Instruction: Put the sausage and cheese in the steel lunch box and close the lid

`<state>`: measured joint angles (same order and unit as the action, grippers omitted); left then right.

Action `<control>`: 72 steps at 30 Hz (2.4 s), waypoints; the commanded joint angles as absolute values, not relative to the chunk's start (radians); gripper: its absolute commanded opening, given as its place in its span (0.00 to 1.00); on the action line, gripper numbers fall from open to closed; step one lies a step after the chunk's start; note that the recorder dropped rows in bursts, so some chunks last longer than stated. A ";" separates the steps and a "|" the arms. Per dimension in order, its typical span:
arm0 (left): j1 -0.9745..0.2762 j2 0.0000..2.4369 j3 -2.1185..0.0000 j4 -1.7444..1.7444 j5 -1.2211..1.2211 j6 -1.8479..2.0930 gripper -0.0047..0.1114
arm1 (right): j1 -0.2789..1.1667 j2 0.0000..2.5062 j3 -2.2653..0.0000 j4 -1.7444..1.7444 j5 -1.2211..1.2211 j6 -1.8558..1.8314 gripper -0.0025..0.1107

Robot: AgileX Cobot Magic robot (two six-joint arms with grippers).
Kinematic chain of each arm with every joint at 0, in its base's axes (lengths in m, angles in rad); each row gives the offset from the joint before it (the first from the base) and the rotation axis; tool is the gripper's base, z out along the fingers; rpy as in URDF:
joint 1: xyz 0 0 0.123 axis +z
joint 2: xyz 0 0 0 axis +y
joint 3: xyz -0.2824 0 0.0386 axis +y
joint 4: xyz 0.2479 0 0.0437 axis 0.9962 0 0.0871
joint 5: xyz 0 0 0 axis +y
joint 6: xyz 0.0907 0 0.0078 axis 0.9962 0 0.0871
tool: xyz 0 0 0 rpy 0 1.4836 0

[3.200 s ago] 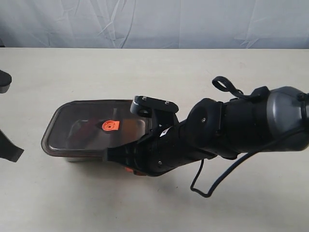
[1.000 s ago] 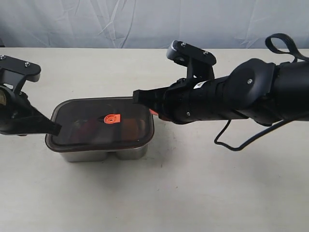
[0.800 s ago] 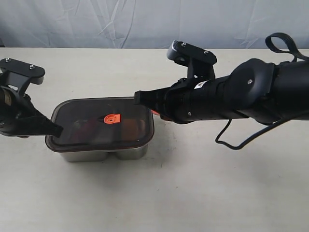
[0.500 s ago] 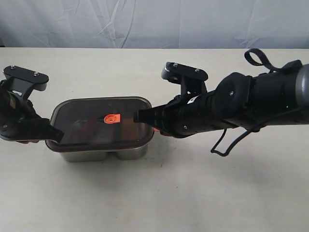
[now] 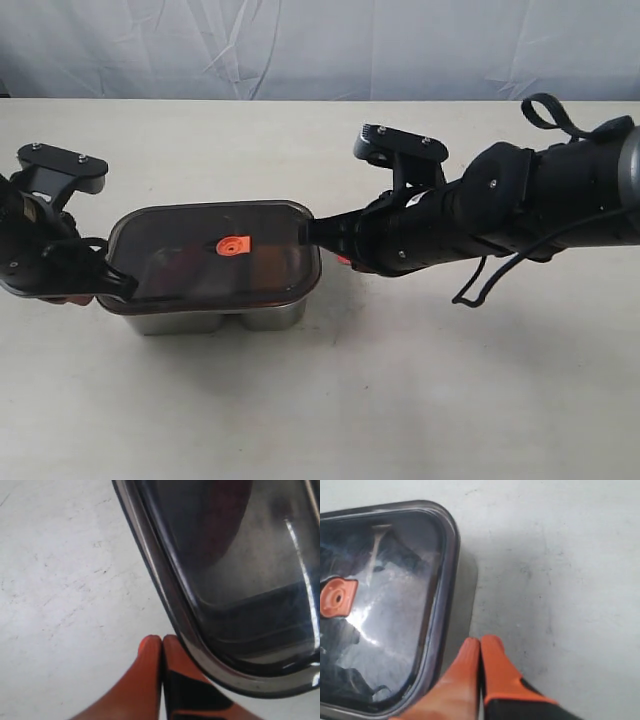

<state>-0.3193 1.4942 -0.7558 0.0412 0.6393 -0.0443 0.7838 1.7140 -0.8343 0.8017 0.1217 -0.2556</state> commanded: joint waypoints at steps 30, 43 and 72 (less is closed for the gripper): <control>-0.320 1.477 -0.809 0.190 0.649 -0.152 0.04 | 0.782 1.719 -0.832 0.770 0.222 -0.262 0.02; -0.320 1.463 -0.841 -0.107 0.467 0.132 0.04 | 0.792 1.692 -0.890 0.735 0.133 -0.262 0.02; -0.320 1.688 -0.841 -0.145 0.489 0.142 0.04 | 0.889 1.843 -0.962 0.737 0.141 -0.262 0.02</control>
<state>-0.3193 1.6361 -0.8536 -0.1420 0.4613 0.1427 0.8882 1.8308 -0.9624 0.7414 0.1221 -0.2563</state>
